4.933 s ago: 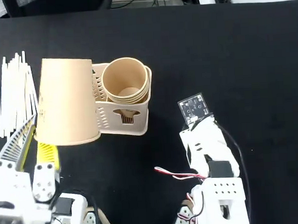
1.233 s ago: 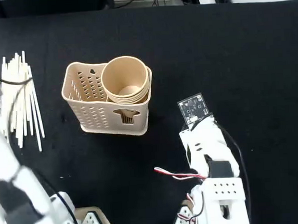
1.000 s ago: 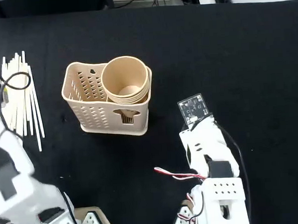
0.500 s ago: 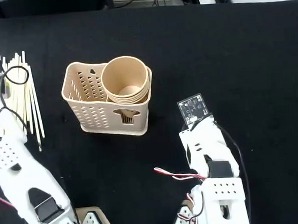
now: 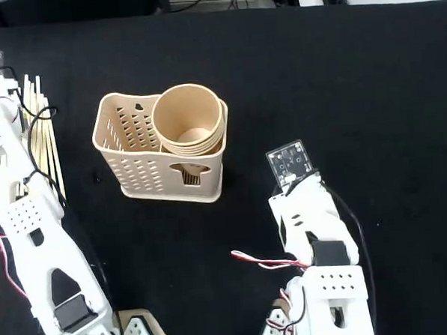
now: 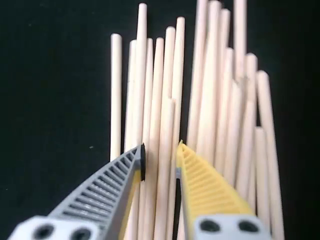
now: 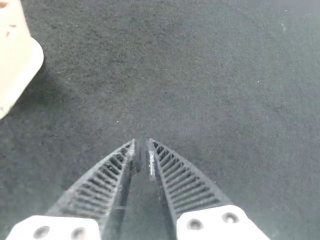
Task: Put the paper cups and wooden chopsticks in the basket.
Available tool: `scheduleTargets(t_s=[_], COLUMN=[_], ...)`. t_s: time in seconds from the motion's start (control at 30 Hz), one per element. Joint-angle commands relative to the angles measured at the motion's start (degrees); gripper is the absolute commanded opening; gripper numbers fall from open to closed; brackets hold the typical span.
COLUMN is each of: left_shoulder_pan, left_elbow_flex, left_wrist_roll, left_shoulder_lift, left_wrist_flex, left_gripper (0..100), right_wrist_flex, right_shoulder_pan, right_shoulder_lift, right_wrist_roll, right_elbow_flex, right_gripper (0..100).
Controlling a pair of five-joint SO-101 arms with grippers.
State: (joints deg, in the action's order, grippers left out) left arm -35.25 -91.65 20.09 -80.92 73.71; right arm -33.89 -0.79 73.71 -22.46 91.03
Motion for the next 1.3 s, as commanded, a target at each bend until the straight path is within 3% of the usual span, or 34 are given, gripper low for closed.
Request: scheduleTargets(t_s=[0.0, 0.27, 0.43, 0.73, 1.13, 1.27], left_shoulder_pan=[0.7, 0.8, 0.8, 0.8, 1.5, 1.7], left_elbow_flex=[-1.5, 0.6, 1.1, 0.6, -3.8, -3.8], left_wrist_roll=[-2.0, -1.9, -0.5, 1.4, 1.2, -2.0], left_shoulder_lift=[-1.3, -1.2, -0.8, -3.1, 4.0, 9.0], left_wrist_flex=[-4.0, 0.6, 1.9, 6.0, 19.6, 23.4], left_gripper=[13, 12, 2, 3, 3, 3], right_wrist_flex=[1.0, 1.0, 1.0, 1.0, 1.0, 1.0], right_shoulder_pan=[0.7, 0.7, 0.7, 0.7, 0.7, 0.7], right_shoulder_lift=[0.2, 0.2, 0.2, 0.2, 0.2, 0.2], right_wrist_roll=[-0.4, -0.4, -0.4, -0.4, -0.4, -0.4], right_elbow_flex=[-0.2, -0.2, -0.3, -0.3, -0.3, -0.3], right_gripper=[4.3, 4.3, 4.3, 4.3, 4.3, 4.3])
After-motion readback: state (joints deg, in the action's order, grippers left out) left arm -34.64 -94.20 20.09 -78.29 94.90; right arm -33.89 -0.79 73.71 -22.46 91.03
